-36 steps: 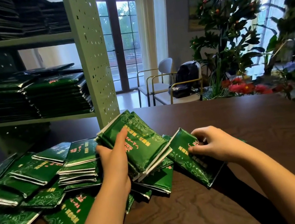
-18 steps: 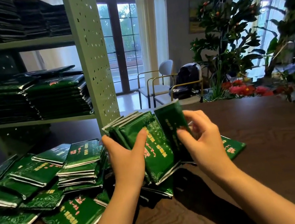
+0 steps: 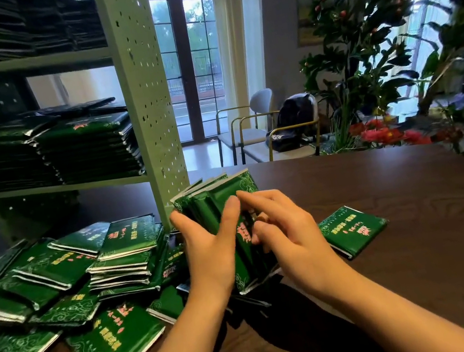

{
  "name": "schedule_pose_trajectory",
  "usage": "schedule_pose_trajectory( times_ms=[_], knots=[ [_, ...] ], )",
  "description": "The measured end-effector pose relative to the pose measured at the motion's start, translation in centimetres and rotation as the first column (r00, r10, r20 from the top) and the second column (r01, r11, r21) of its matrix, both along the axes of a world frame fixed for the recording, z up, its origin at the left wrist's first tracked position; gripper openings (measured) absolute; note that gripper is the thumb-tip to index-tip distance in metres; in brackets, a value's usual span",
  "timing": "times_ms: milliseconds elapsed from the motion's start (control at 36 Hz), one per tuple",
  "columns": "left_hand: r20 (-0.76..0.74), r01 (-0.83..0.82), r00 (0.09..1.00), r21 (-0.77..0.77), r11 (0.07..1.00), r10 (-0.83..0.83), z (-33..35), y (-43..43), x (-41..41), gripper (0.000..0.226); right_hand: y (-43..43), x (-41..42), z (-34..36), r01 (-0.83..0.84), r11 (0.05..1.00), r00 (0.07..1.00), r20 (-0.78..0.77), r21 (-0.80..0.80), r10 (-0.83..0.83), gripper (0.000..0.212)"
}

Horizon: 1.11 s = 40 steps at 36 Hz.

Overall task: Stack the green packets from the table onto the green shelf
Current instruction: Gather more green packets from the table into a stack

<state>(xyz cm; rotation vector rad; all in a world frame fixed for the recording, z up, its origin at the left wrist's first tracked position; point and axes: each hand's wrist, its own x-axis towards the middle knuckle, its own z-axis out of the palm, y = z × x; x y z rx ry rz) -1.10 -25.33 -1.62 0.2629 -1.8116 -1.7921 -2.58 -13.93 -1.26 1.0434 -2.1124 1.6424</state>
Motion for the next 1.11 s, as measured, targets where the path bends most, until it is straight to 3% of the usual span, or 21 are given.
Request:
schedule_pose_trajectory(
  times_ms=[83,167,222,278,361,472,528,611,750,806,889,1028,1111],
  knots=[
    [0.053,-0.018,0.998,-0.025,1.000,0.020,0.2,-0.3,0.1,0.109,0.4,-0.2,0.4,-0.108,0.987,0.983,0.135,-0.117,0.124,0.046],
    [0.092,0.003,0.996,0.005,1.000,-0.003,0.1,-0.5,-0.1,0.101,1.4,-0.7,1.4,-0.164,0.961,0.948,0.234,-0.225,0.216,0.049],
    [0.114,0.011,0.993,-0.015,1.000,-0.009,-0.1,-0.5,-0.1,0.099,2.9,-2.0,1.7,-0.089,0.988,0.976,0.184,-0.128,0.112,0.048],
    [0.119,0.021,0.993,-0.011,1.000,-0.020,-0.1,-0.4,0.0,0.099,4.9,-3.8,1.4,0.067,0.990,0.995,0.060,0.122,-0.075,0.047],
    [0.121,0.022,0.992,0.039,0.999,-0.027,0.0,-0.6,-0.1,0.098,7.8,-6.1,0.8,0.173,0.852,0.978,0.017,0.493,-0.209,0.051],
    [0.126,0.016,0.991,0.139,0.990,-0.033,0.1,-1.0,-0.2,0.090,9.9,-7.6,0.0,0.122,0.581,0.948,0.079,0.805,-0.308,0.053],
    [0.124,0.000,0.992,0.180,0.984,-0.023,0.1,-1.2,-0.1,0.097,10.5,-7.7,-0.1,0.075,0.471,0.924,0.116,0.879,-0.364,0.054],
    [0.104,0.009,0.994,0.240,0.971,-0.035,-0.3,-1.7,-0.5,0.118,11.1,-7.6,0.2,0.073,0.378,0.901,0.101,0.923,-0.421,0.053],
    [0.106,0.012,0.993,0.296,0.955,-0.046,-0.7,-2.1,-0.7,0.122,12.0,-7.4,1.2,0.134,0.210,0.883,-0.021,0.968,-0.469,0.050],
    [0.106,0.014,0.993,0.290,0.957,-0.047,-0.8,-2.1,-0.8,0.122,12.6,-7.4,1.5,0.109,0.218,0.868,0.014,0.970,-0.496,0.049],
    [0.106,0.024,0.993,0.273,0.962,-0.055,-0.8,-2.0,-0.8,0.120,13.0,-7.3,1.6,0.068,0.313,0.860,0.103,0.947,-0.499,0.036],
    [0.092,0.025,0.995,0.198,0.980,-0.044,-0.3,-1.6,-0.4,0.106,12.8,-7.1,2.2,0.106,0.410,0.891,0.097,0.906,-0.444,0.027],
    [0.087,0.023,0.996,0.089,0.996,-0.031,0.1,-1.2,0.0,0.114,12.6,-6.8,2.8,0.155,0.584,0.910,0.115,0.797,-0.399,0.019]
  ],
)
